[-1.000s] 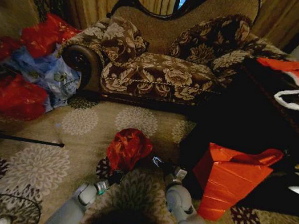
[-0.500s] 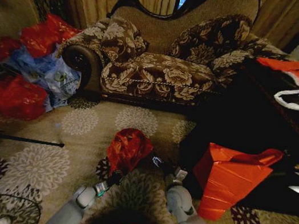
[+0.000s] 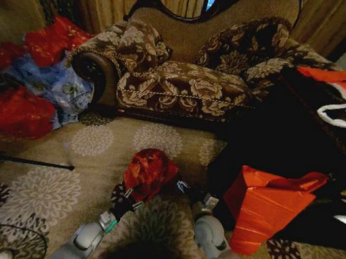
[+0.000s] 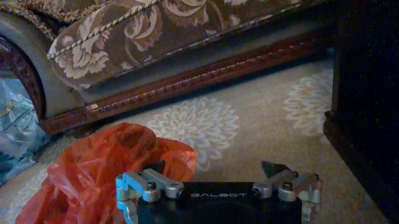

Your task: Place a garbage bag over the trash bin.

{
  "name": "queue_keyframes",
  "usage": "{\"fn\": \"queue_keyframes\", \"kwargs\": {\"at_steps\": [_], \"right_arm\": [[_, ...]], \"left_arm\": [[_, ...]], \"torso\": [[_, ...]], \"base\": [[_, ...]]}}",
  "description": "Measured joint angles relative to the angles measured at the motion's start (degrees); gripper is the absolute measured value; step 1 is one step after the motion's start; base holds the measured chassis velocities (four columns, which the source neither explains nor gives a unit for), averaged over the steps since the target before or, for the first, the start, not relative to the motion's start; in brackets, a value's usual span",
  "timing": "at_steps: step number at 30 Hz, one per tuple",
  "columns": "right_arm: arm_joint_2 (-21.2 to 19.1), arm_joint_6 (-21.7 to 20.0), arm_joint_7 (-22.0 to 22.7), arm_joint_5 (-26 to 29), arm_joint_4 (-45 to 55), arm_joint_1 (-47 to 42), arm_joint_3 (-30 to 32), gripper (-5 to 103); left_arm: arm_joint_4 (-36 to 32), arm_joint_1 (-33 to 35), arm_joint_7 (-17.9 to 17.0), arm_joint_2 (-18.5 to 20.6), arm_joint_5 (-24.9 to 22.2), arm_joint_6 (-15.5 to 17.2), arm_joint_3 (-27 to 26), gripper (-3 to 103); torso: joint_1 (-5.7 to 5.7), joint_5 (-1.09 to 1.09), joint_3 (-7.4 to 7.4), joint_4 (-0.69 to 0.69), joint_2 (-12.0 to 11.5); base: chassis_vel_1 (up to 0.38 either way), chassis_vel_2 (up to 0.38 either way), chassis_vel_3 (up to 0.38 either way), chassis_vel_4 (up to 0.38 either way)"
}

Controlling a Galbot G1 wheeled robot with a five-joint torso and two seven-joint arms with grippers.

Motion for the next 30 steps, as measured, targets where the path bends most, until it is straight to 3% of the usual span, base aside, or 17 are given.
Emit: {"fn": "queue_keyframes", "kwargs": {"at_steps": [4,5,6,8,9,11,13,15,16,17,21,22,24,25,27,29,30], "right_arm": [[-0.47,-0.02,0.05,-0.01,0.6,-0.27,0.28,100],[-0.47,-0.02,0.05,-0.01,0.6,-0.27,0.28,100],[-0.56,-0.02,0.03,-0.01,0.67,-0.34,0.43,100],[-0.76,-0.02,-0.03,0.0,0.93,-0.51,1.1,100],[-0.76,-0.02,-0.03,0.0,0.93,-0.51,1.1,100],[-0.98,-0.02,-0.08,0.02,1.06,-0.76,1.53,100],[-1.2,-0.03,-0.57,-0.02,1.09,-1.37,2.22,100],[-1.21,-0.03,-1.02,-0.14,0.96,-1.75,2.7,100],[-1.15,0.03,-1.42,-0.38,0.66,-2.21,3.29,100],[-1.15,0.03,-1.42,-0.38,0.66,-2.21,3.29,100],[-1.25,0.31,-2.57,-0.59,0.32,-3.27,4.81,100],[-1.25,0.31,-2.57,-0.59,0.32,-3.27,4.81,100],[-1.53,0.35,-3.08,-0.59,0.43,-3.86,5.65,100],[-1.53,0.35,-3.08,-0.59,0.43,-3.86,5.65,100],[-1.77,0.4,-3.29,-0.53,0.71,-4.39,6.36,100],[-1.82,0.4,-3.31,-0.51,0.78,-4.55,6.58,100],[-1.83,0.41,-3.31,-0.47,0.94,-4.87,6.99,100]], "left_arm": [[-3.92,2.43,0.85,0.88,-1.45,0.77,-0.25,97],[-3.92,2.43,0.85,0.88,-1.45,0.77,-0.25,97],[-5.07,2.88,-0.24,1.01,-1.85,1.56,-0.24,97],[-9.09,3.27,-7.32,1.61,-4.15,5.37,0.08,100],[-9.09,3.27,-7.32,1.61,-4.15,5.37,0.08,100],[-11.01,2.25,-11.35,2.59,-6.15,8.63,0.37,100],[-12.9,-0.25,-13.92,5.08,-7.7,14.37,0.77,100],[-13.61,-1.32,-14.77,6.3,-8.73,16.75,1.14,99],[-14.97,-2.87,-17.18,8.21,-10.4,21.28,2.33,96],[-14.97,-2.87,-17.18,8.21,-10.4,21.28,2.33,96],[-19.93,-7.52,-23.69,13.2,-19.47,35.82,7.54,81],[-19.93,-7.52,-23.69,13.2,-19.47,35.82,7.54,81],[-22.16,-10.53,-25.9,15.26,-25.37,42.89,9.72,70],[-22.16,-10.53,-25.9,15.26,-25.37,42.89,9.72,70],[-23.5,-14.26,-26.86,17.25,-30.35,50.86,11.22,59],[-23.56,-15.7,-27.85,17.77,-31.66,52.75,11.89,53],[-23.37,-18.51,-30.1,18.28,-33.42,55.66,13.24,49]], "torso": [[0.0,0.0,0.0,0.01,0.0],[0.0,0.0,0.0,0.01,0.0],[0.0,0.01,0.0,0.01,0.0],[0.0,0.01,0.0,0.01,0.0],[0.0,0.01,0.0,0.01,0.0],[0.0,0.0,0.0,0.01,0.0],[0.0,0.01,0.0,0.0,0.0],[0.0,0.01,0.0,0.0,0.0],[0.0,0.0,0.0,0.0,0.0],[0.0,0.0,0.0,0.0,0.0],[0.0,0.0,0.0,0.0,0.0],[0.0,0.0,0.0,0.0,0.0],[0.0,0.0,0.0,0.0,0.0],[0.0,0.0,0.0,0.0,0.0],[0.0,0.01,0.0,0.01,0.0],[0.0,0.01,0.0,0.01,0.0],[0.0,0.01,0.0,0.02,0.0]], "base": [[0.0,0.0,0.0,0.0],[0.0,0.0,0.0,0.0],[0.0,0.0,0.0,0.0],[0.0,0.0,0.0,0.0],[0.0,0.0,0.0,0.0],[0.0,0.0,0.0,0.0],[0.0,0.0,0.0,0.0],[0.0,0.0,0.0,0.0],[0.0,0.0,0.0,0.0],[0.0,0.0,0.0,0.0],[0.0,0.0,0.0,0.0],[0.0,0.0,0.0,0.0],[0.0,0.0,0.0,0.0],[0.0,0.0,0.0,0.0],[0.0,0.0,0.0,0.0],[0.0,0.0,0.0,0.0],[0.0,0.0,0.0,0.0]]}}
